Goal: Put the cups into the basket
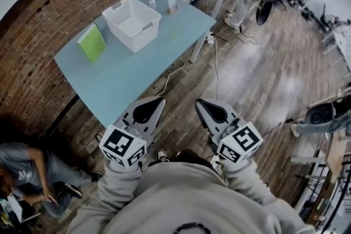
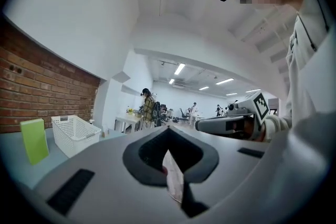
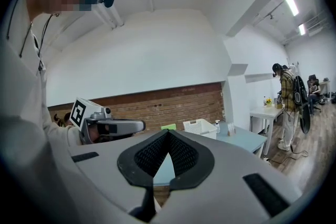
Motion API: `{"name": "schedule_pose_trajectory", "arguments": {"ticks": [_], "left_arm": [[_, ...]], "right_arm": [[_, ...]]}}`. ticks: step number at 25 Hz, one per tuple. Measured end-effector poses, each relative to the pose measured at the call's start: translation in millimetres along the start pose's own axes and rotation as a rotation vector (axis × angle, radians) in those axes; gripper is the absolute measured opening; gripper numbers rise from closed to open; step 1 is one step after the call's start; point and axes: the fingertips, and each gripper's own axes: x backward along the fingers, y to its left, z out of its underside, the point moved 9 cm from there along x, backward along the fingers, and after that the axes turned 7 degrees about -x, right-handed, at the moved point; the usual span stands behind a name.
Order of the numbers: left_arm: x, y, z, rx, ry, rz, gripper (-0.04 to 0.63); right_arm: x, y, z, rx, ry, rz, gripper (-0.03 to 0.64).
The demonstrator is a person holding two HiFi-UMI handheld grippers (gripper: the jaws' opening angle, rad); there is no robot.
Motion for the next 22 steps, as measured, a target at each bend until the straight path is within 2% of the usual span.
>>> {"name": "schedule_pose_trajectory", "arguments": {"ticks": [3, 6, 12, 19, 22], "left_arm": [[-14, 19, 12, 0.017, 0.007, 0.006, -0.003], [-28, 39, 20, 0.034, 0.017, -0.024, -0.003], [-68, 84, 16, 0.009, 0.005, -0.052, -0.003], [-161, 148, 7, 0.011, 0.014, -0.065, -0.003], [-208, 171, -2, 0.061, -0.003, -0.053, -0.003]], "right_arm": [[-16, -13, 3, -0.012, 0.013, -0.002, 0.009], [-33, -29, 3, -0.022, 0.016, -0.014, 0.009], [-84, -73, -13, -0.012, -0.019, -0.054, 0.010], [-140, -164, -57, 0.022, -0.022, -0.060, 0.010], [-159, -213, -71, -0.009, -0.008, -0.058, 0.009]]}}
